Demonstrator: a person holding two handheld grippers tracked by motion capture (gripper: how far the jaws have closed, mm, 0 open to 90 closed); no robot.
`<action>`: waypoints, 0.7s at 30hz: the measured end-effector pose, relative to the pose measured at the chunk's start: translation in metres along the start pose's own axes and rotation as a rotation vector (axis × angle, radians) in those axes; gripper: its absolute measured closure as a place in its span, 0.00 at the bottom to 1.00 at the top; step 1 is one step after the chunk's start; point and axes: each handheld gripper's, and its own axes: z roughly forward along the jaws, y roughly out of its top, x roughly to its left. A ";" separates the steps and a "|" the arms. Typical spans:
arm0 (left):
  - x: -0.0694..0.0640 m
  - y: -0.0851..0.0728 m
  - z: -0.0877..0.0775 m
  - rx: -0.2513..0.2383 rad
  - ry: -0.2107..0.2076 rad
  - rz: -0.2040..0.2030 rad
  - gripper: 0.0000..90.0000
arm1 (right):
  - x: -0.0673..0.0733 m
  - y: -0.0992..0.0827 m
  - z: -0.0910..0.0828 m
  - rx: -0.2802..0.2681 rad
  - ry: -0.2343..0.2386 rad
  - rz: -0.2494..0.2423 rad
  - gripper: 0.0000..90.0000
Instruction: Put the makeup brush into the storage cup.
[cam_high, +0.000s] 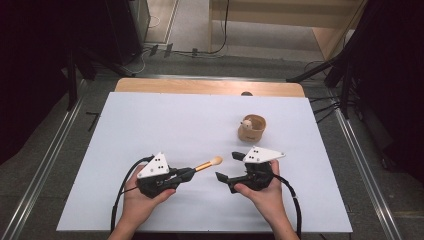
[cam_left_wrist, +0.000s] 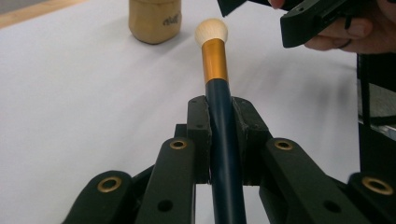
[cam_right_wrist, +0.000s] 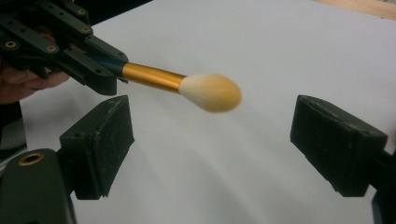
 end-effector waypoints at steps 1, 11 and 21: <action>0.000 0.000 -0.001 -0.007 0.008 0.002 0.89 | 0.000 0.000 0.000 -0.006 -0.002 0.009 0.16; -0.001 0.001 -0.007 -0.065 0.060 -0.002 0.89 | 0.007 -0.002 0.003 -0.086 -0.030 0.104 0.16; 0.000 0.001 -0.012 -0.117 0.100 -0.014 0.89 | 0.019 -0.002 0.006 -0.194 -0.032 0.231 0.16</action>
